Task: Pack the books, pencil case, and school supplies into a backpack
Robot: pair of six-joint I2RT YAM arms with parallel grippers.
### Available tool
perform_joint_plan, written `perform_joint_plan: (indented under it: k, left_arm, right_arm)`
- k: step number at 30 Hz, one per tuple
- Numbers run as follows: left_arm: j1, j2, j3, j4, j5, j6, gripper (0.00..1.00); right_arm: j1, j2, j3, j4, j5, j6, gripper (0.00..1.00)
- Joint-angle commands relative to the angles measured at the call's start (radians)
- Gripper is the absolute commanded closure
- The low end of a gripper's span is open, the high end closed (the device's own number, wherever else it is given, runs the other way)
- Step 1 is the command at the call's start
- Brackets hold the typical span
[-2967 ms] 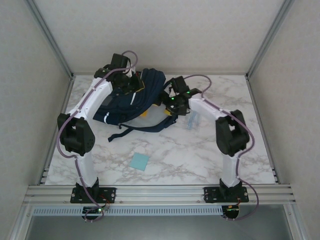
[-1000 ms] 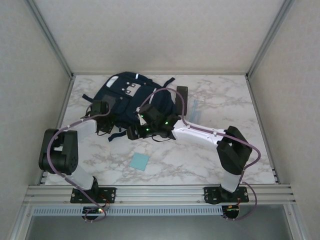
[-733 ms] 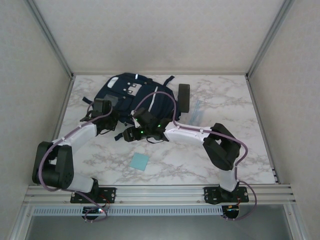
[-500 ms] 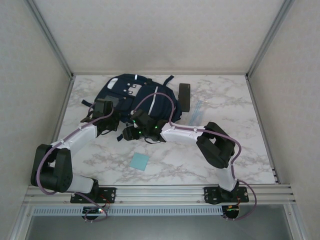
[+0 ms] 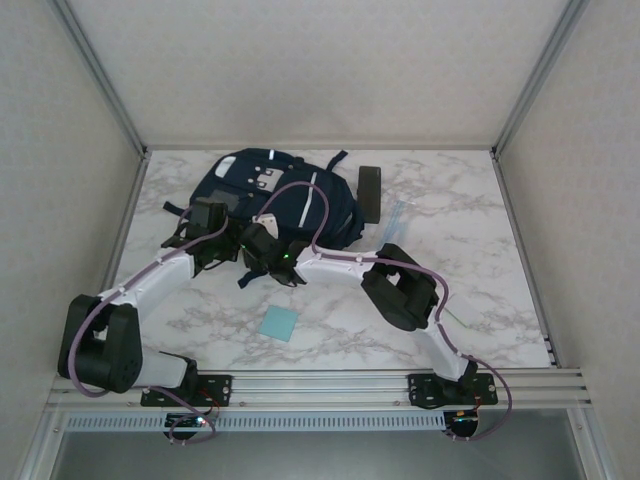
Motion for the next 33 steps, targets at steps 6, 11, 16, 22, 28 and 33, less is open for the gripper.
perform_joint_plan:
  k: [6,11,16,22,28,33]
  left_arm:
    - [-0.033,-0.096,-0.038,-0.009,0.066,-0.056,1.0]
    - [-0.025,-0.069,-0.034,-0.006,0.036,-0.022,1.0]
    - [0.0,-0.019,-0.024,0.019,0.019,0.013,1.0]
    - [0.016,0.035,0.013,0.034,0.037,0.053,1.0]
    - [0.025,0.051,0.03,0.039,0.052,0.072,1.0]
    - [0.034,0.062,0.036,0.043,0.066,0.087,1.0]
  right_arm:
    - [-0.017,-0.008,0.027,0.047,0.174,-0.013,0.9]
    - [-0.019,-0.082,-0.06,0.055,0.07,-0.099,1.0]
    - [-0.037,-0.187,-0.219,0.079,-0.103,-0.135,1.0]
    - [-0.099,-0.265,-0.332,0.026,-0.303,-0.174,1.0]
    - [-0.15,-0.317,-0.426,0.017,-0.412,-0.214,1.0]
    - [-0.172,-0.347,-0.437,-0.073,-0.474,-0.277,1.0]
